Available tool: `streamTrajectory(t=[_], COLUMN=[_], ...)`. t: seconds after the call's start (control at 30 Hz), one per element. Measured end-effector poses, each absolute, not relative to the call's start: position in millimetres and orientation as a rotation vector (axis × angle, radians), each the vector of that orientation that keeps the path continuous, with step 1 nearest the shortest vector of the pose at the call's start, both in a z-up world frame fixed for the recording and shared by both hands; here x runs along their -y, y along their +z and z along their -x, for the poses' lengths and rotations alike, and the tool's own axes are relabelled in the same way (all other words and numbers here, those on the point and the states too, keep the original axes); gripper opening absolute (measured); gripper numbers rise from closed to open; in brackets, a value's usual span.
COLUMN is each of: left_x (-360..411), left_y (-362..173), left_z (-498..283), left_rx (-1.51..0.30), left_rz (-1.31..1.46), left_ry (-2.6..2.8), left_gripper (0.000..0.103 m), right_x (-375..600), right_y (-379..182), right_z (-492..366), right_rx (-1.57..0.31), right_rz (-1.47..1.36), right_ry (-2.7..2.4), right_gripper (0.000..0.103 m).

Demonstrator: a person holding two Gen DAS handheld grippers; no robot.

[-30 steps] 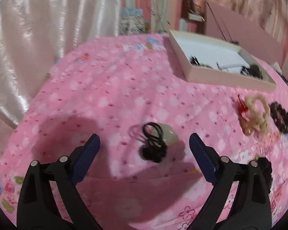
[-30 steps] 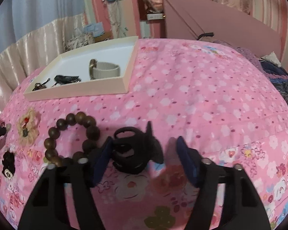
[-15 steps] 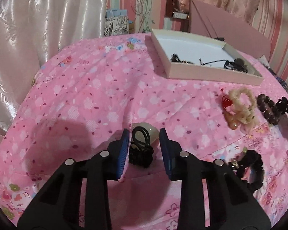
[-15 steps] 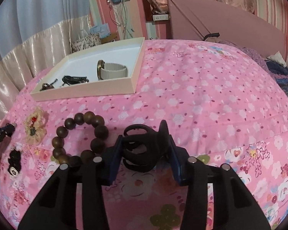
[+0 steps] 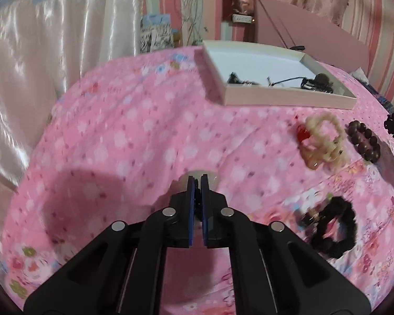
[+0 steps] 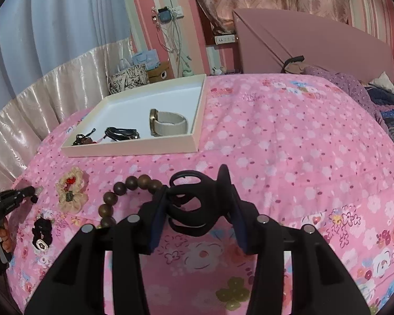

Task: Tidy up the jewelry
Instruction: 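Grasp the black claw clip with the right gripper while the left grasps the jade pendant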

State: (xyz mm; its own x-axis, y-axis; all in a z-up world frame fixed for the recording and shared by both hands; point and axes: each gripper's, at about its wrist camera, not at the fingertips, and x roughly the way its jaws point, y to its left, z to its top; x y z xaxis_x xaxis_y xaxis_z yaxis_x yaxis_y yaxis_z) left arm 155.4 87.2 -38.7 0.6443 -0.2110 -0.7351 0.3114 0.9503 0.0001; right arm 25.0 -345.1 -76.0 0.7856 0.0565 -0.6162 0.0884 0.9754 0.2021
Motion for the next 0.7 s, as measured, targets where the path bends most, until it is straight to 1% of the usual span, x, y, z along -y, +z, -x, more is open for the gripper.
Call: streamTrajectory(t=[0.07, 0.13, 0.17, 0.2, 0.23, 0.33, 0.53, 0.57, 0.6, 0.63, 0.67, 0.7], left_x=[-90.9, -91.8, -92.9, -95.9, -97.3, -96.3, -69.6, -67.9, -67.0, -67.6, -68.4, -69.0], left_y=[-40.3, -40.1, -41.0, -41.4, -41.9, -43.3, -52.1, -52.7, -51.9, -50.9, -50.1, -50.0], left_z=[-156.5, -155.8, -154.6, -152.3, -149.7, -141.1, -128.3, -129.5, -130.1, -131.2, -132.5, -133.0], left_rx=[-0.816, -0.823, -0.825, -0.824, -0.822, -0.83, -0.86, -0.861, -0.857, -0.854, -0.849, -0.847], left_rz=[-0.111, -0.106, -0.1, -0.079, -0.061, -0.043, -0.165, -0.169, -0.166, -0.162, -0.16, -0.157], left_ry=[-0.291, -0.283, -0.27, -0.278, -0.291, -0.327, -0.38, -0.38, -0.379, -0.378, -0.375, -0.375], left_gripper=[0.005, 0.019, 0.045, 0.06, 0.062, 0.062, 0.061, 0.052, 0.038, 0.031, 0.022, 0.021], right_x=[346.7, 347.9, 347.9, 348.0, 348.2, 351.0, 351.3, 350.6, 349.8, 349.6, 349.1, 348.7], right_y=[-80.6, -85.1, -86.9, -88.6, -90.1, -94.5, -96.5, -96.5, -96.2, -95.9, -95.3, -94.6], right_z=[-26.7, -27.2, -27.0, -26.9, -26.6, -26.8, -26.9, -27.4, -27.5, -27.3, -26.7, -26.1], right_rx=[-0.677, -0.682, -0.683, -0.685, -0.687, -0.695, -0.698, -0.701, -0.701, -0.699, -0.697, -0.695], right_rz=[-0.232, -0.237, -0.239, -0.24, -0.241, -0.243, -0.246, -0.242, -0.238, -0.236, -0.234, -0.232], right_ry=[-0.017, -0.017, -0.015, -0.014, -0.015, -0.021, -0.018, -0.017, -0.02, -0.021, -0.022, -0.024], right_gripper=[0.045, 0.045, 0.045, 0.045, 0.045, 0.045, 0.045, 0.045, 0.045, 0.045, 0.045, 0.045])
